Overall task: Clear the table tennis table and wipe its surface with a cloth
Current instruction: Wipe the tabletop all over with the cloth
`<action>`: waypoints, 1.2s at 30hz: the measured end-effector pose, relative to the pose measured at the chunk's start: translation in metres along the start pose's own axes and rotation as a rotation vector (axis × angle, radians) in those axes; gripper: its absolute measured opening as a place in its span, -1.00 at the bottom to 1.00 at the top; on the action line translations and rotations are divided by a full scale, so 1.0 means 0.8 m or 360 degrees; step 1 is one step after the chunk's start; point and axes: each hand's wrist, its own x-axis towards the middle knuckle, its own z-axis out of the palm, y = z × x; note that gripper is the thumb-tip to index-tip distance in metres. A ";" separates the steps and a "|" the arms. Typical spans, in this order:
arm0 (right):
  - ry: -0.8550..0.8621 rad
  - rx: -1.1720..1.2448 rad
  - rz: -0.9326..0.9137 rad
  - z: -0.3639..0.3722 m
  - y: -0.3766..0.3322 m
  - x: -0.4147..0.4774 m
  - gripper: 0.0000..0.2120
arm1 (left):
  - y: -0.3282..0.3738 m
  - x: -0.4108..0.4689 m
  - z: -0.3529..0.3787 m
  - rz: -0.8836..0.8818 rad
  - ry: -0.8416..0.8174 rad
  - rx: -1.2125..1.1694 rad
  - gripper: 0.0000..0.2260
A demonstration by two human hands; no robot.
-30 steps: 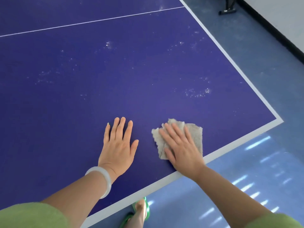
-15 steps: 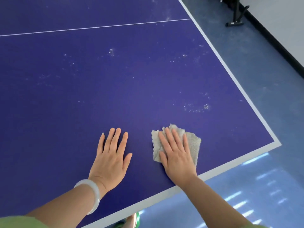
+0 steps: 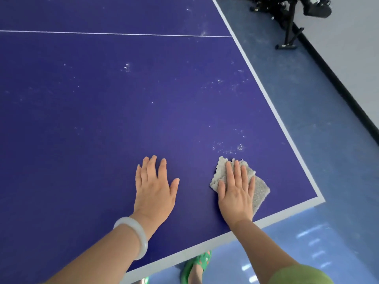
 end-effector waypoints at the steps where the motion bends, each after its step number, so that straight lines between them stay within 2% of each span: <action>1: 0.0000 -0.0013 -0.0052 -0.001 0.004 0.003 -0.39 | 0.020 0.004 0.007 -0.0037 -0.0027 0.0026 -0.41; 7: -0.0067 -0.0110 -0.0633 -0.015 0.076 0.027 -0.44 | 0.072 0.011 0.039 -0.0298 -0.0004 0.0206 -0.37; 8: -0.0053 -0.0093 -0.0571 -0.018 0.096 0.032 -0.44 | 0.073 0.010 0.042 -0.0291 0.0013 0.0245 -0.38; 11: 0.0085 0.0077 0.0057 -0.022 0.134 0.037 -0.39 | 0.073 0.013 0.049 -0.0294 0.0045 0.0255 -0.36; 12: 0.0127 0.0110 0.0166 -0.020 0.134 0.032 -0.39 | 0.074 0.013 0.051 -0.0297 0.0056 0.0262 -0.35; 13: 0.0142 0.0109 0.0140 -0.017 0.131 0.022 -0.40 | 0.074 0.013 0.053 -0.0302 0.0063 0.0267 -0.35; 17: 0.0012 -0.0053 -0.0654 -0.014 0.163 0.003 -0.45 | 0.076 0.013 0.054 -0.0323 0.0099 0.0258 -0.35; 18: -0.0007 -0.0081 -0.0755 -0.022 0.184 0.015 -0.46 | 0.078 0.013 0.054 -0.0326 0.0114 0.0259 -0.35; 19: -0.0005 -0.0087 -0.0726 -0.028 0.205 0.031 -0.47 | 0.079 0.014 0.054 -0.0333 0.0123 0.0266 -0.35; 20: 0.0021 -0.0058 -0.0581 -0.034 0.222 0.050 -0.47 | 0.079 0.014 0.054 -0.0343 0.0125 0.0279 -0.35; 23: 0.0081 0.0077 0.0014 -0.042 0.229 0.102 -0.49 | 0.079 0.014 0.056 -0.0361 0.0143 0.0306 -0.35; 25: 0.0082 0.0062 0.0067 -0.039 0.198 0.113 -0.48 | 0.079 0.014 0.058 -0.0370 0.0152 0.0311 -0.35; 26: 0.0079 0.0014 -0.0082 -0.037 0.181 0.108 -0.47 | 0.080 0.013 0.059 -0.0376 0.0159 0.0307 -0.35; 29: -0.0053 -0.0123 -0.0853 -0.025 0.165 0.066 -0.46 | 0.080 0.013 0.061 -0.0385 0.0191 0.0291 -0.35; 30: -0.0088 -0.0143 -0.1030 -0.024 0.178 0.056 -0.47 | 0.080 0.013 0.061 -0.0384 0.0202 0.0292 -0.35; 31: -0.0106 -0.0142 -0.1077 -0.026 0.195 0.055 -0.47 | 0.080 0.013 0.061 -0.0383 0.0209 0.0294 -0.35; 32: -0.0093 -0.0128 -0.0991 -0.029 0.215 0.059 -0.48 | 0.081 0.014 0.061 -0.0385 0.0214 0.0290 -0.34; 36: -0.0009 -0.0075 -0.0199 -0.051 0.248 0.120 -0.46 | 0.084 0.015 0.061 -0.0397 0.0231 0.0265 -0.34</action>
